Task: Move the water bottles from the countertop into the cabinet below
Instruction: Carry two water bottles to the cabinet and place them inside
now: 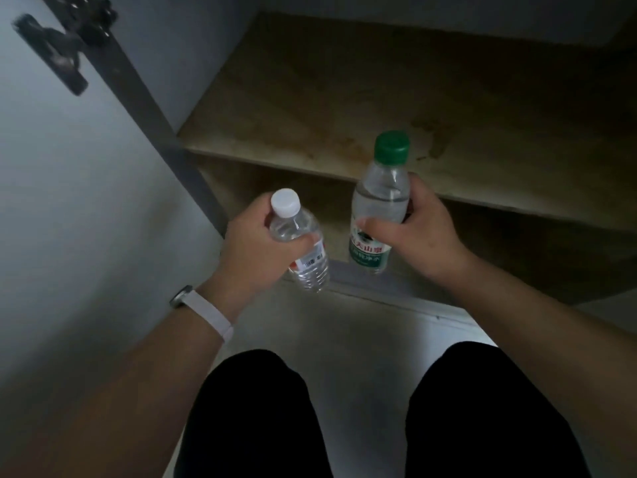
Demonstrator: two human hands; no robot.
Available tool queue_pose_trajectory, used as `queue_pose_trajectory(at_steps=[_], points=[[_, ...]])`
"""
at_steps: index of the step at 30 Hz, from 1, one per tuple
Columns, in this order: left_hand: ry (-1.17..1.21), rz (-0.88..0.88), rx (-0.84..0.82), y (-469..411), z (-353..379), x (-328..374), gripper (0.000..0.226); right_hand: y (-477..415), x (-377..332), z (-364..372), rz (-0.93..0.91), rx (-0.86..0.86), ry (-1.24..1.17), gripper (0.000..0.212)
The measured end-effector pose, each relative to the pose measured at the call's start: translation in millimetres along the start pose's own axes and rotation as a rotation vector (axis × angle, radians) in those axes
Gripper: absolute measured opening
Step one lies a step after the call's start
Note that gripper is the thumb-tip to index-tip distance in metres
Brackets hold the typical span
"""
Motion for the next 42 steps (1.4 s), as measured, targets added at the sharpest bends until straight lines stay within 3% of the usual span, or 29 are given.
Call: queue_pose_trajectory(at_steps=[5,9,17,29,34,42], points=[[0.035,0.101,0.084,-25.1,-11.2,3.8,0.049,-25.3,6.2,-1.6,-0.086,-0.004,-0.031,0.05],[0.049,0.196,0.137,-45.0,-26.2,34.0,0.044,-39.4,-7.6,-13.1,-0.15,-0.021,-0.036,0.04],[-0.005,0.303,0.198,-93.2,-45.9,95.3,0.042,-67.8,-39.8,-39.2,-0.209,0.024,-0.041,0.04],[0.058,0.313,0.179,-144.2,-36.9,135.1,0.034,-116.6,-68.2,-83.8,-0.251,0.192,-0.039,0.037],[-0.007,0.304,0.177,-178.2,-19.2,139.0,0.02,-155.6,-65.5,-100.1,-0.271,0.201,0.028,0.047],[-0.042,0.295,0.25,-234.6,1.4,144.0,0.016,-208.2,-53.7,-117.8,-0.271,0.269,0.041,0.055]])
Point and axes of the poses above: each hand's wrist, its own y-axis away from the middle knuckle, its own z-axis out of the palm, x = y × z, the point moved 2 cm from there along -y, towards the middle knuckle, and after that the axes turned 5 degrees about -x, right-handed, at the moved point
